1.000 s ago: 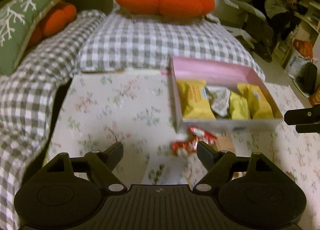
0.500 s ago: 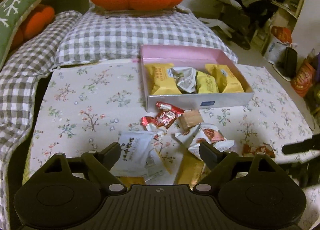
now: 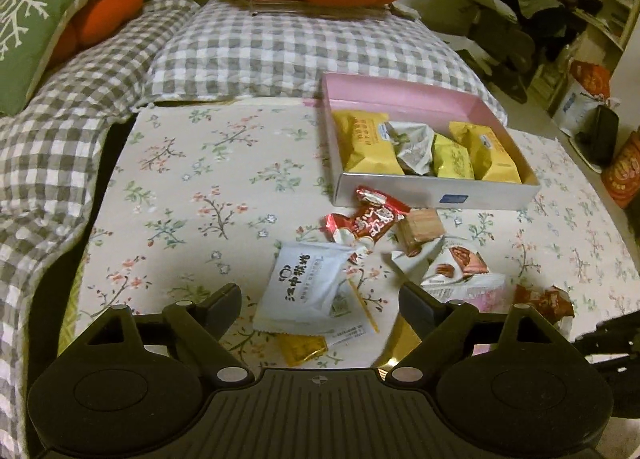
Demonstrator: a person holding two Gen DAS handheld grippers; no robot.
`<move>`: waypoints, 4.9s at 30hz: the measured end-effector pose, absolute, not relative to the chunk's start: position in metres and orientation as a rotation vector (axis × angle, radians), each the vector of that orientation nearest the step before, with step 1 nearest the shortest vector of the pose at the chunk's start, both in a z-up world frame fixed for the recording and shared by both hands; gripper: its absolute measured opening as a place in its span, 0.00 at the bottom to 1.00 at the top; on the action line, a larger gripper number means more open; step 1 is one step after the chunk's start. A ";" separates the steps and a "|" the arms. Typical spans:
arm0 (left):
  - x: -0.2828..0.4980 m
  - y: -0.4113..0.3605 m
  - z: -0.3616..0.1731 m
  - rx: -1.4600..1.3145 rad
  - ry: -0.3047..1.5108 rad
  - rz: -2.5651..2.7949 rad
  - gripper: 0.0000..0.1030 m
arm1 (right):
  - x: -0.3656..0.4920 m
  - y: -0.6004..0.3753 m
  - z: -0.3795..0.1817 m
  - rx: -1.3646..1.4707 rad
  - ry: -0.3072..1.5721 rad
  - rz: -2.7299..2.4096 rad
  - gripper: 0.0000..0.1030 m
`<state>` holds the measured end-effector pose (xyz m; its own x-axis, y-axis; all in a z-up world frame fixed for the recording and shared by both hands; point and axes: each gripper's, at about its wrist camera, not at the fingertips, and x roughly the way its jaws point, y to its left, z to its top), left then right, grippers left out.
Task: Organize snacks
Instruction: 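Grasp the white printed packet with the left gripper while the right grasps a clear wrapper, then place both held packets into the box and open both grippers, then grasp the white nut packet with the left gripper while the right grasps the red-orange packet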
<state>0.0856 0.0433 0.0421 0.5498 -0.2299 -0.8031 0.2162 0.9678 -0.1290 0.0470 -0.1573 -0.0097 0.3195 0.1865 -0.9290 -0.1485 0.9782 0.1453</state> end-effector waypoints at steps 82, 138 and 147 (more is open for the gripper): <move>0.205 -0.039 0.034 -0.132 0.804 -0.360 0.43 | 0.166 -0.250 0.033 0.592 0.836 0.070 0.15; 0.080 -0.024 0.052 -0.042 0.974 -0.378 0.84 | 0.063 -0.238 0.037 0.402 1.122 0.084 0.68; 0.073 -0.035 0.043 -0.018 1.005 -0.389 0.84 | 0.059 -0.237 0.018 0.420 1.197 0.110 0.56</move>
